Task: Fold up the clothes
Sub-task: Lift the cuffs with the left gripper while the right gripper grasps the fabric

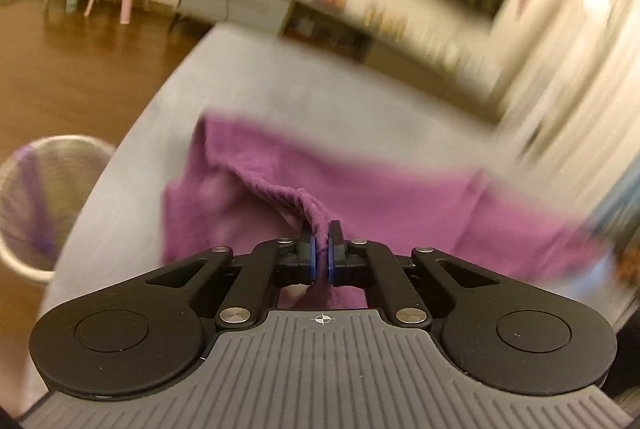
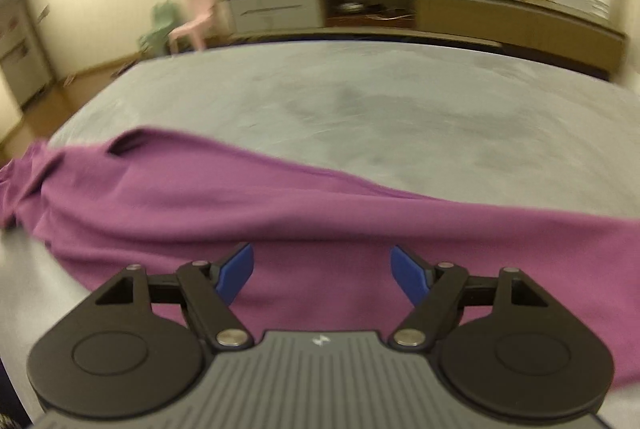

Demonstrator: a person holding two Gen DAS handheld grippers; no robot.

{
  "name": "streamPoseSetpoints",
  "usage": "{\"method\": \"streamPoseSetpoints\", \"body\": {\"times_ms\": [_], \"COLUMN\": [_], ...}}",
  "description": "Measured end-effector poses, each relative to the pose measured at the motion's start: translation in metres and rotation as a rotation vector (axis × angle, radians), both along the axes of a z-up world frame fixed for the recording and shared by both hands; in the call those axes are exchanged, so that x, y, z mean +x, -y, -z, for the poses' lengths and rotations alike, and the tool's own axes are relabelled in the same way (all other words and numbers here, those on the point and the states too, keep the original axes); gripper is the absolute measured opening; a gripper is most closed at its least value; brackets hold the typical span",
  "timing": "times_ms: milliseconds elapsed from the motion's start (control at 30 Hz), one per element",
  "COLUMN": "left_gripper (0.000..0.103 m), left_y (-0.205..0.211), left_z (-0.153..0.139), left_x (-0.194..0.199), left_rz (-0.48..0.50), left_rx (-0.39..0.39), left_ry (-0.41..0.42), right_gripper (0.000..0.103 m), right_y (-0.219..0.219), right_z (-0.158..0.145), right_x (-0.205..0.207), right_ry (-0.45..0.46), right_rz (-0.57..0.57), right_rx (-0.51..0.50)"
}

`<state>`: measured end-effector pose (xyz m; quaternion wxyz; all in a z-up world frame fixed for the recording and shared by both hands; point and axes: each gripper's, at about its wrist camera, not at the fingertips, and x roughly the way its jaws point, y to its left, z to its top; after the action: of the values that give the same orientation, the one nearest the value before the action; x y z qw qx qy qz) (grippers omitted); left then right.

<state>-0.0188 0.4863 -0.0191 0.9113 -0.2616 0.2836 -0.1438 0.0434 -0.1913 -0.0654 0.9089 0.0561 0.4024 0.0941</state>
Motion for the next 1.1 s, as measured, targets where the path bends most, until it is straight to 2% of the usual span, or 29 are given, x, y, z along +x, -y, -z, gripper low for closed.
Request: {"method": "streamPoseSetpoints", "body": {"times_ms": [100, 133, 167, 267, 300, 333, 367, 400, 433, 533, 600, 700, 800, 867, 900, 933, 967, 1000, 1100], "left_gripper": [0.0, 0.0, 0.0, 0.0, 0.006, 0.023, 0.031, 0.045, 0.051, 0.056, 0.06, 0.069, 0.071, 0.069, 0.057, 0.024, 0.001, 0.0, 0.0], "left_y": [-0.03, -0.036, -0.039, -0.047, -0.05, -0.051, -0.051, -0.051, -0.052, -0.046, -0.04, -0.025, -0.008, 0.006, 0.013, 0.02, 0.024, 0.027, 0.031], "left_z": [-0.021, -0.024, -0.023, 0.006, 0.016, 0.023, 0.029, 0.036, 0.042, 0.047, 0.047, 0.041, 0.036, 0.035, 0.034, 0.032, 0.03, 0.028, 0.016], "left_x": [0.016, 0.026, 0.037, 0.063, 0.072, 0.071, 0.068, 0.064, 0.06, 0.039, 0.021, 0.0, -0.006, -0.003, 0.0, 0.004, 0.009, 0.015, 0.027], "left_rz": [-0.107, -0.127, -0.139, -0.184, -0.199, -0.218, -0.238, -0.259, -0.279, -0.28, -0.259, -0.217, -0.156, -0.117, -0.099, -0.082, -0.066, -0.05, -0.031], "left_rx": [-0.24, -0.259, -0.244, -0.255, -0.261, -0.253, -0.24, -0.227, -0.214, -0.16, -0.125, -0.04, 0.044, 0.11, 0.148, 0.188, 0.202, 0.207, 0.191], "left_ry": [0.074, 0.075, 0.061, -0.071, -0.118, -0.139, -0.15, -0.161, -0.173, -0.172, -0.16, -0.129, -0.103, -0.081, -0.068, -0.054, -0.053, -0.057, -0.018], "right_gripper": [0.077, 0.077, 0.077, 0.077, 0.077, 0.077, 0.077, 0.077, 0.077, 0.077, 0.077, 0.077, 0.077, 0.072, 0.056, 0.046, 0.02, 0.014, 0.011], "right_y": [0.034, 0.046, 0.057, 0.082, 0.09, 0.097, 0.105, 0.114, 0.123, 0.154, 0.166, 0.177, 0.184, 0.181, 0.178, 0.172, 0.168, 0.164, 0.162], "right_z": [-0.005, -0.005, -0.004, 0.001, 0.003, 0.006, 0.008, 0.01, 0.012, 0.015, 0.016, 0.019, 0.027, 0.031, 0.031, 0.029, 0.027, 0.025, 0.016], "right_x": [-0.01, -0.013, -0.017, -0.03, -0.035, -0.04, -0.044, -0.048, -0.052, -0.062, -0.067, -0.07, -0.07, -0.066, -0.065, -0.064, -0.064, -0.064, -0.066], "right_ry": [-0.001, -0.008, -0.013, -0.02, -0.018, -0.015, -0.01, -0.004, 0.003, 0.024, 0.043, 0.059, 0.03, 0.002, -0.006, -0.004, 0.001, 0.011, 0.074], "right_rz": [0.124, 0.17, 0.213, 0.314, 0.342, 0.366, 0.395, 0.431, 0.468, 0.597, 0.656, 0.74, 0.775, 0.749, 0.731, 0.709, 0.691, 0.678, 0.658], "right_rx": [0.023, 0.04, 0.055, 0.091, 0.116, 0.144, 0.17, 0.197, 0.223, 0.315, 0.336, 0.311, 0.256, 0.221, 0.198, 0.169, 0.14, 0.119, 0.111]}}
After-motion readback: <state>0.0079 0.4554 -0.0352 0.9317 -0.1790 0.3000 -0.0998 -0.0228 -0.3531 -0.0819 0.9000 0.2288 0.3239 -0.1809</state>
